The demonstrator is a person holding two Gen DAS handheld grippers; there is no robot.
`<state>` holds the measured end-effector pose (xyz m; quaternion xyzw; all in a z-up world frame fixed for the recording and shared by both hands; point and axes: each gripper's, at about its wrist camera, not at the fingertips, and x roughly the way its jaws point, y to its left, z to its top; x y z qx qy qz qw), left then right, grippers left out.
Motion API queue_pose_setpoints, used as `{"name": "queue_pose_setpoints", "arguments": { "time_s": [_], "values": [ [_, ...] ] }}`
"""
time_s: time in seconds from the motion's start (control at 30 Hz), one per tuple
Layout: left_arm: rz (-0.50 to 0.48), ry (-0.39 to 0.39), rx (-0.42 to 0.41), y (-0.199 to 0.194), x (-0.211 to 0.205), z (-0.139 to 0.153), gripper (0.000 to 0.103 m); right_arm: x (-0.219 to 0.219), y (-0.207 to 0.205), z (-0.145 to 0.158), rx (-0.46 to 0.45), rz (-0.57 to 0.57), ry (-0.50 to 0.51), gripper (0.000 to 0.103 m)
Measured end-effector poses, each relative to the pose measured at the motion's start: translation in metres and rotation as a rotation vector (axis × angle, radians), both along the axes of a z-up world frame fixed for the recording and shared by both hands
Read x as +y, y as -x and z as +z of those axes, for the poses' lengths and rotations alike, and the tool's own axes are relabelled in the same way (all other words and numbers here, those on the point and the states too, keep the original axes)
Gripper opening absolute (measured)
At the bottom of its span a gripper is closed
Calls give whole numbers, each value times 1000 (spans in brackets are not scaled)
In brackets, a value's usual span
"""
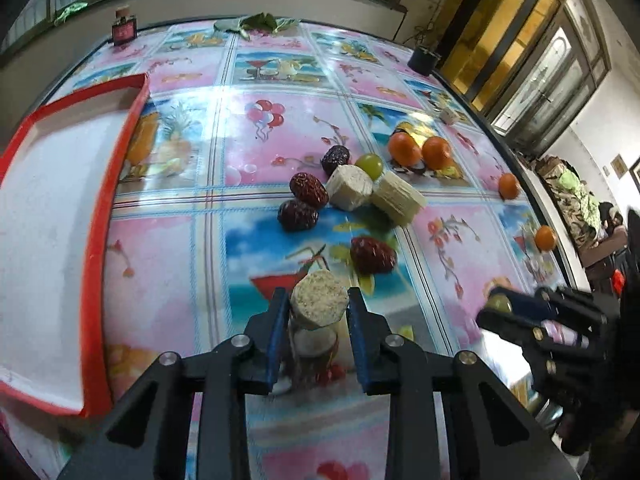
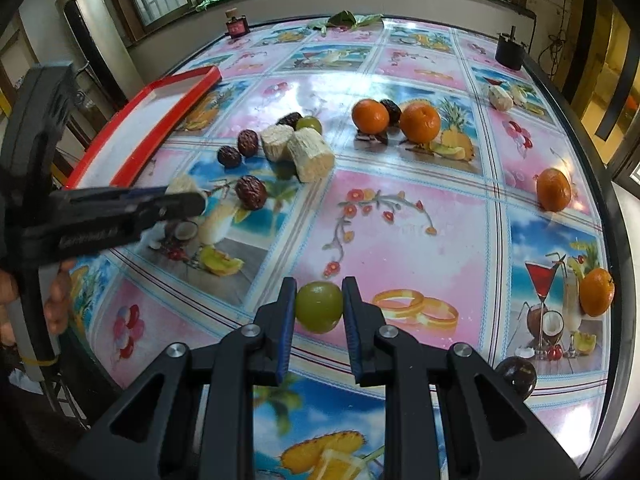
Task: Organize fruits
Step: 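Carry the grape and the white slice over the red-rimmed tray with both tools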
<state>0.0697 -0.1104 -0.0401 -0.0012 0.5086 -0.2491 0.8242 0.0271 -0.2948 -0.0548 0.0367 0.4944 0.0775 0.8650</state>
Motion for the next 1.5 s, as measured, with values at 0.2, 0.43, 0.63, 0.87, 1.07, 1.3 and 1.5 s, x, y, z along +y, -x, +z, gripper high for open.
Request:
{"name": "queue_pose_setpoints", "arguments": {
  "time_s": [0.2, 0.43, 0.63, 0.87, 1.07, 1.3, 1.5],
  "values": [
    [24, 48, -30, 7, 29, 19, 28, 31, -18, 12, -9, 55, 9, 24],
    [107, 67, -92, 0, 78, 45, 28, 89, -55, 27, -19, 169, 0, 25],
    [198, 34, -134, -26, 130, 55, 28, 146, -104, 39, -25, 255, -13, 25],
    [313, -77, -138, -92, 179, 41, 28, 206, -178, 39, -46, 298, -17, 25],
    [383, -115, -120, -151, 197, 23, 28, 242, -238, 22, -52, 311, 1, 25],
    [414, -141, -86, -183, 201, 5, 28, 261, -275, -4, -26, 346, 64, 25],
    [416, -159, -56, -195, 201, -5, 28, 260, -280, -12, -25, 351, 90, 25]
  ]
}}
